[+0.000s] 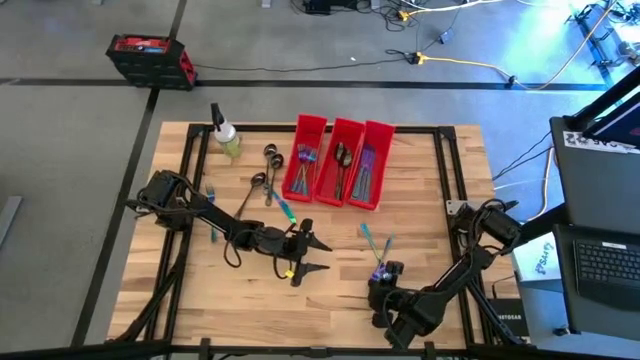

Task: Sort silverware
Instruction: Put the blue fork into the left red silverware bin

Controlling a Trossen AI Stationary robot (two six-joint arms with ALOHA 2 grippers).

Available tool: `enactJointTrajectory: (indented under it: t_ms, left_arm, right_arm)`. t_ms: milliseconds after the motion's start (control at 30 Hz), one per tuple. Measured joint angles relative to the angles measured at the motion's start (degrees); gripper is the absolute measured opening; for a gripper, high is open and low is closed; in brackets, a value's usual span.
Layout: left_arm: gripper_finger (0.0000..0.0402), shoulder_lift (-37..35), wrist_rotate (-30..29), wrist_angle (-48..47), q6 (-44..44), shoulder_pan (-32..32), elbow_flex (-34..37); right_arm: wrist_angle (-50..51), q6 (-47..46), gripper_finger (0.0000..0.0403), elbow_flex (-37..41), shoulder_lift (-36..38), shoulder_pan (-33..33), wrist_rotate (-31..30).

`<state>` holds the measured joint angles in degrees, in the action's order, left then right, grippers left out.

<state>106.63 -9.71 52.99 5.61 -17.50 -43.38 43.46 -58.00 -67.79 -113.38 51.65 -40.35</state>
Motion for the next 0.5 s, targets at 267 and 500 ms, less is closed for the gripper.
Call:
enactJointTrajectory:
  t_ms: [267, 500]
  left_arm:
    - [0.0221, 0.00, -2.36, 2.91, 4.31, 0.73, 0.00]
    - [0.0221, 0.02, -6.20, 7.48, 13.37, 2.24, -0.20]
  right_arm:
    - [5.61, -2.66, 0.0001, -5.62, 0.84, -0.21, -5.26]
    - [10.65, -16.40, 0.0002, -5.10, 8.18, -0.74, -13.24]
